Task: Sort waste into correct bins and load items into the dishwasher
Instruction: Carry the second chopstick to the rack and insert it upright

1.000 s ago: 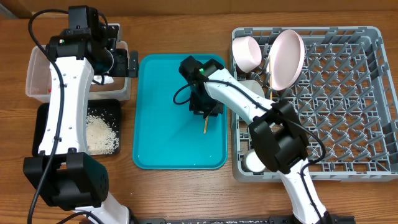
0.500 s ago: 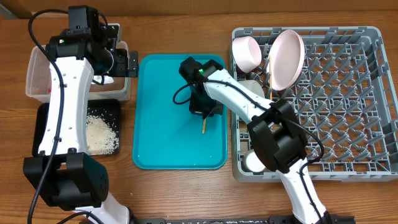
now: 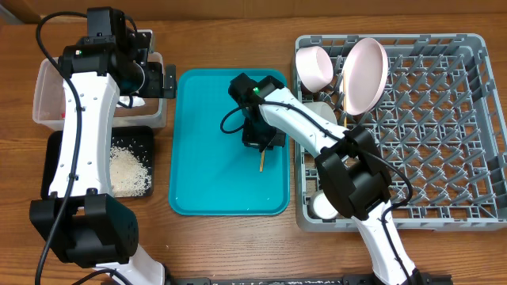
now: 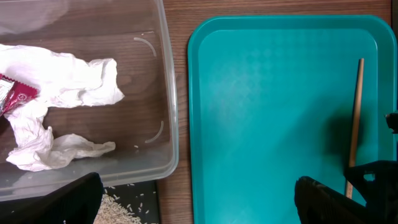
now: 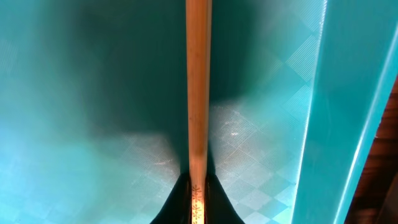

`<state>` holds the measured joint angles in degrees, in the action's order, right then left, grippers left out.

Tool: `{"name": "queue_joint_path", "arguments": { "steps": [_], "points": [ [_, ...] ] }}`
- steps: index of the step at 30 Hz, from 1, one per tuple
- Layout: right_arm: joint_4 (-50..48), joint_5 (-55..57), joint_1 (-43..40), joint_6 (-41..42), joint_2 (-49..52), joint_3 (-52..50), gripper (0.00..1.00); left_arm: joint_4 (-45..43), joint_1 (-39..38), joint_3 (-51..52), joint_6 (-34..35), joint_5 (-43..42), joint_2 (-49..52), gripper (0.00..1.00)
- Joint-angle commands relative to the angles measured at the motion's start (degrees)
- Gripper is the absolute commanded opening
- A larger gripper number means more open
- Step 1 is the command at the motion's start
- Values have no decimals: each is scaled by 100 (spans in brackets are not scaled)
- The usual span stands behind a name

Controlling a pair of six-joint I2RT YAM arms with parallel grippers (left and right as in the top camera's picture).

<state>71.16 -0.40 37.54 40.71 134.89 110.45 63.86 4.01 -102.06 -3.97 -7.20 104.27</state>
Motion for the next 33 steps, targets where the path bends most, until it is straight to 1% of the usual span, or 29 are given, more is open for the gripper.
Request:
{"name": "queue_joint_path", "arguments": {
  "steps": [1,8,12,14,18,25,28,29,33],
  "points": [
    [2,70,-4,-46,107,140,4,0,9,-160,33,33,-87,100],
    [164,70,-4,-264,-79,326,4,0,9,-160,33,33,-87,100],
    [238,74,-4,-374,-372,407,4,0,9,-160,33,33,-87,100],
    [247,76,-4,-522,-599,407,4,0,9,-160,33,33,-87,100],
    [358,225,-4,-540,-1086,407,4,0,9,-160,33,33,-87,100],
    [955,896,-129,-540,-2109,407,4,0,9,-160,33,33,-87,100],
    [1453,1344,-310,-573,-2535,407,4,0,9,-160,33,33,-87,100],
    [1611,1445,-433,-723,-2643,407,4,0,9,-160,33,33,-87,100],
    [2039,1604,-1038,-1102,-2730,385,4,0,9,-160,33,33,-87,100]
  ]
}}
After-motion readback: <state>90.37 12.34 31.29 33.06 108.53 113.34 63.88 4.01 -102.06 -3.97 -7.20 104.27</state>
